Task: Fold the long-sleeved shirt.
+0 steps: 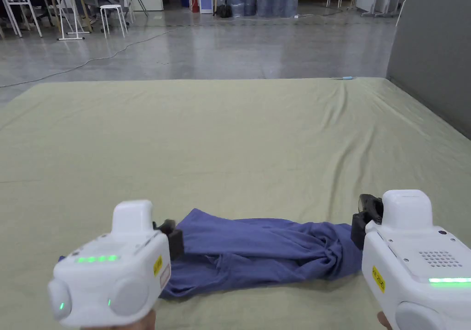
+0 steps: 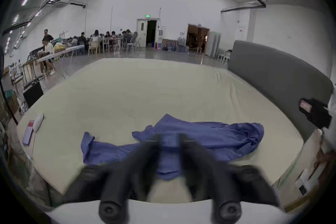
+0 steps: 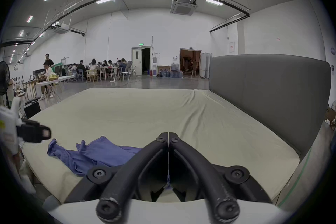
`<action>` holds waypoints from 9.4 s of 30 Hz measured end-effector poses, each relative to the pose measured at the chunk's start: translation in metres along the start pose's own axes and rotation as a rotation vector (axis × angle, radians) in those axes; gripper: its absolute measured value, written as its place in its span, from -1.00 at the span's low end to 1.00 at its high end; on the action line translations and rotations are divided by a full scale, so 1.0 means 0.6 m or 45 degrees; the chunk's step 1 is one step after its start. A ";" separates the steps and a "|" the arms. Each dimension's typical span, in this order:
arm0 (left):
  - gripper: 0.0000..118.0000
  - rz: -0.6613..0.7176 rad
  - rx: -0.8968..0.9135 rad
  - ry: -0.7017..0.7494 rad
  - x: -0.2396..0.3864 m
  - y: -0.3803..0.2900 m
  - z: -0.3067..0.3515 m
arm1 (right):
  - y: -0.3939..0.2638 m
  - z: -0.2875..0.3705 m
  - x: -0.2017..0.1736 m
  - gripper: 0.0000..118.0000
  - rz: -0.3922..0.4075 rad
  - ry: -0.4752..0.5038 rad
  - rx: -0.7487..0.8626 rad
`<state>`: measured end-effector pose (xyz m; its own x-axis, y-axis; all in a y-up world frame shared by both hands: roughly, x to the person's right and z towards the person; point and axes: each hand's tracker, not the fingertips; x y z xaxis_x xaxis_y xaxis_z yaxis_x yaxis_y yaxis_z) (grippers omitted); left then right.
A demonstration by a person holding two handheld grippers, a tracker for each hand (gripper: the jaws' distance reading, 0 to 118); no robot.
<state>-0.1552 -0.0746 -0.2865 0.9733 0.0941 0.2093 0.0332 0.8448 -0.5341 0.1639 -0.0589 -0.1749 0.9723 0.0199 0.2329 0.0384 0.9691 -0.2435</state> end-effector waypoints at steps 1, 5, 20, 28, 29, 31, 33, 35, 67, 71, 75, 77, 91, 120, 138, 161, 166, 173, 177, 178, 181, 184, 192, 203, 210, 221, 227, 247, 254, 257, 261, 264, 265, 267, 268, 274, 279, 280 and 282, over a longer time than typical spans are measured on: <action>0.36 -0.012 -0.069 0.015 0.001 0.019 -0.030 | -0.003 -0.003 0.000 -1.00 0.001 0.000 -0.009; 1.00 0.031 -0.154 -0.060 -0.003 0.074 -0.167 | -0.017 -0.019 0.006 -1.00 0.004 0.002 -0.042; -1.00 -0.273 -0.683 -0.039 0.037 0.052 -0.494 | -0.057 -0.092 0.062 -0.98 -0.013 -0.083 -0.229; -1.00 -0.354 -0.593 -0.106 0.053 0.086 -0.449 | -0.127 -0.173 0.080 0.32 -0.108 -0.126 -0.565; -1.00 -0.339 -0.584 -0.107 0.051 0.089 -0.447 | -0.140 -0.186 0.080 0.32 -0.137 -0.109 -0.629; -1.00 -0.323 -0.568 -0.116 0.048 0.097 -0.436 | -0.166 -0.218 0.076 0.31 -0.205 -0.071 -0.748; -1.00 -0.330 -0.561 -0.125 0.051 0.103 -0.419 | -0.187 -0.248 0.069 0.27 -0.247 -0.031 -0.762; -1.00 -0.340 -0.548 -0.130 0.051 0.106 -0.407 | -0.202 -0.286 0.062 0.08 -0.252 -0.041 -0.757; -1.00 -0.078 0.492 0.026 -0.096 0.749 -0.042 | 0.723 -0.401 0.019 -0.98 -0.042 0.158 0.128; -1.00 -0.087 0.518 0.014 -0.085 0.758 -0.050 | 0.750 -0.406 0.029 -0.98 -0.020 0.113 0.138; -1.00 -0.068 0.473 -0.008 -0.081 0.726 -0.088 | 0.704 -0.427 0.034 -0.98 -0.055 0.104 0.090; -1.00 -0.071 0.419 0.011 -0.081 0.694 -0.119 | 0.653 -0.450 0.036 -0.98 -0.056 0.113 0.038; -1.00 0.024 0.121 0.008 -0.132 0.390 -0.260 | 0.277 -0.490 0.021 -0.99 -0.116 0.163 -0.292; 0.97 0.044 -0.301 -0.079 -0.164 -0.083 -0.043 | -0.092 -0.111 0.048 0.42 -0.073 0.189 -0.548; 0.98 0.131 -0.315 0.078 -0.222 0.002 -0.166 | -0.065 -0.108 0.030 -1.00 -0.005 0.205 -0.592; -1.00 0.039 -0.454 0.031 -0.199 0.017 -0.232 | -0.102 -0.203 0.074 0.59 -0.069 0.107 -0.766; -1.00 0.033 -0.418 0.013 -0.201 0.023 -0.230 | -0.169 -0.266 0.054 -0.42 -0.052 0.115 -0.936; -1.00 0.132 -0.291 -0.052 -0.218 0.058 -0.202 | -0.099 -0.249 0.059 -0.86 -0.098 0.206 -0.770; -1.00 0.226 -0.132 -0.131 -0.230 0.151 -0.168 | 0.021 -0.261 0.068 -0.86 -0.007 0.193 -0.600; -1.00 0.233 -0.104 -0.137 -0.229 0.182 -0.161 | 0.056 -0.272 0.071 -0.86 0.008 0.186 -0.556; -1.00 0.157 0.014 -0.113 -0.218 0.284 -0.144 | 0.167 -0.309 0.078 -0.86 0.065 0.140 -0.424; -1.00 0.138 0.161 -0.097 -0.206 0.396 -0.127 | 0.294 -0.346 0.081 -0.86 0.070 0.135 -0.309; -1.00 0.198 0.364 -0.006 -0.187 0.677 -0.114 | 0.629 -0.446 0.070 -0.86 0.108 0.112 -0.112; -1.00 0.267 0.585 0.071 -0.163 0.884 -0.061 | 0.869 -0.454 0.070 -0.86 0.104 -0.023 0.147; -1.00 0.199 0.603 0.041 -0.141 0.900 -0.070 | 0.866 -0.460 0.084 -0.86 0.011 -0.011 0.159; -1.00 0.151 0.217 0.025 -0.165 0.619 -0.265 | 0.502 -0.597 0.097 -0.86 -0.050 0.072 -0.259; -1.00 0.109 0.197 -0.023 -0.192 0.497 -0.208 | 0.397 -0.502 0.118 -0.86 -0.041 0.132 -0.285; -1.00 0.120 -0.498 -0.026 -0.266 -0.140 -0.076 | -0.160 -0.180 0.136 -0.88 0.251 0.356 -1.171; 0.95 0.091 -0.292 -0.052 -0.254 -0.079 -0.032 | -0.064 -0.139 0.158 0.63 0.176 0.277 -0.897; 0.76 0.134 -0.316 -0.032 -0.248 -0.043 0.002 | 0.008 -0.107 0.158 0.34 0.118 0.242 -0.709; -1.00 0.094 -0.236 -0.026 -0.220 -0.020 0.028 | 0.049 -0.097 0.144 -1.00 0.079 0.230 -0.595; -1.00 0.088 -0.258 -0.020 -0.208 -0.027 0.023 | 0.050 -0.099 0.127 -1.00 0.155 0.278 -0.588; -1.00 0.100 -0.256 -0.015 -0.206 -0.032 0.022 | 0.050 -0.101 0.124 -1.00 0.143 0.283 -0.590; -0.77 0.093 -0.258 0.033 -0.201 -0.047 0.008 | 0.048 -0.108 0.123 -1.00 0.111 0.340 -0.615; -0.07 0.070 -0.306 0.070 -0.197 -0.057 -0.005 | 0.039 -0.096 0.109 -1.00 0.104 0.360 -0.631; 0.97 0.146 -0.593 0.171 -0.222 -0.118 -0.095 | 0.011 -0.114 0.097 -1.00 0.177 0.347 -0.674; -0.02 0.136 -0.546 0.171 -0.224 -0.142 -0.127 | -0.003 -0.120 0.082 -1.00 0.193 0.348 -0.721; -0.43 0.142 -0.532 0.149 -0.226 -0.142 -0.132 | -0.011 -0.126 0.084 -1.00 0.205 0.343 -0.725; -0.97 0.186 -0.536 0.054 -0.225 -0.146 -0.134 | -0.011 -0.138 0.076 -1.00 0.219 0.367 -0.738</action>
<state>-0.2710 -0.2036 -0.3340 0.9828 0.1673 0.0782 -0.0240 0.5357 -0.8441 0.2272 -0.0845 -0.2406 0.9953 0.0178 -0.0955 -0.0829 0.6679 -0.7396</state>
